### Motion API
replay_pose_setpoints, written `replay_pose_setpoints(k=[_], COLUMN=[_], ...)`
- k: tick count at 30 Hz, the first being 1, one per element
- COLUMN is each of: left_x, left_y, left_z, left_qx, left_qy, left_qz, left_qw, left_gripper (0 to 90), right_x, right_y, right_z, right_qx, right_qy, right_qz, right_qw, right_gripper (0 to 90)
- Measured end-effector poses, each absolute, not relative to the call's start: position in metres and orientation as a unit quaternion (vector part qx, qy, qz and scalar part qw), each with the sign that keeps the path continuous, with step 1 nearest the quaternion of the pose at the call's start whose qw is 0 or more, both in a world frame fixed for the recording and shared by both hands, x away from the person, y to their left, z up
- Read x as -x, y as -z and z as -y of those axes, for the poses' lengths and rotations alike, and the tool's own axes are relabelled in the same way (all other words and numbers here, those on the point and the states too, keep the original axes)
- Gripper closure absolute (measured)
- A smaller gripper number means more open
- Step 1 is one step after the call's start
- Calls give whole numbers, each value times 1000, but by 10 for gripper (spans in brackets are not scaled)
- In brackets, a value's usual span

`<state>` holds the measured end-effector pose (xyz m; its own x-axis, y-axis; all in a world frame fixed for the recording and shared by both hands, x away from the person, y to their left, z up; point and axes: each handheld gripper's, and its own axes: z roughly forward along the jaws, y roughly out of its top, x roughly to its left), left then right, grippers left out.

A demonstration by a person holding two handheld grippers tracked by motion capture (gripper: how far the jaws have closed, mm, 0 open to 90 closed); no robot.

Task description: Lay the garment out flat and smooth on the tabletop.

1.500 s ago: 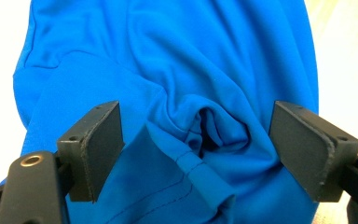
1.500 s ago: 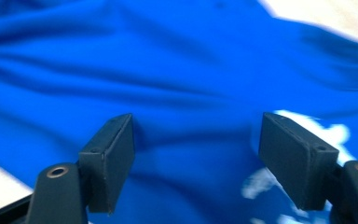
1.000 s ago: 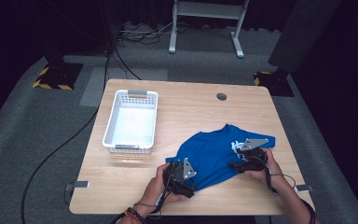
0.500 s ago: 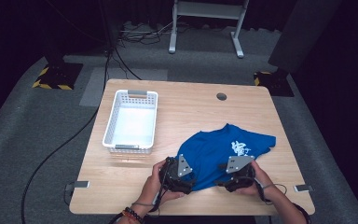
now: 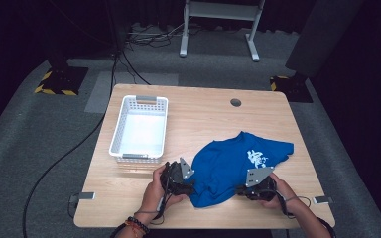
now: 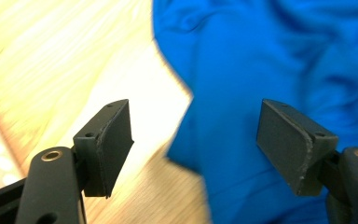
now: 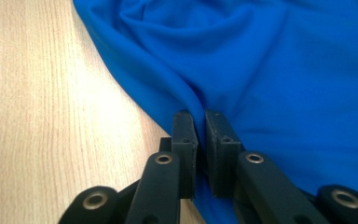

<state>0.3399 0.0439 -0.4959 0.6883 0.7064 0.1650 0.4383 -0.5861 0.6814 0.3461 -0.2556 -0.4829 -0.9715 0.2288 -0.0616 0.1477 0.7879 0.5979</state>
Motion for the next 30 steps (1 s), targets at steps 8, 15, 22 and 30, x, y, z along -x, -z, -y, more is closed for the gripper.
replay_pose_setpoints(k=[8,15,22,30], left_x=[-343,-342,-341,-340], left_y=[497,496,495,495], left_z=[-48,-49,-49,-51], left_qx=[-863,-861,-867,-867], left_qy=[-221,-247,-256,-255], left_qz=[-338,-341,-327,-324], left_qw=[302,285,275,279], left_gripper=[258,261,270,269], right_x=[-342,-354,-385,-422], right_y=[459,434,431,449], right_z=[268,270,272,253], right_qx=[-106,-135,-206,-258], right_qy=[-375,-421,-440,-393], right_qz=[-918,-892,-869,-875], right_qw=[69,98,93,120], right_gripper=[867,870,870,851])
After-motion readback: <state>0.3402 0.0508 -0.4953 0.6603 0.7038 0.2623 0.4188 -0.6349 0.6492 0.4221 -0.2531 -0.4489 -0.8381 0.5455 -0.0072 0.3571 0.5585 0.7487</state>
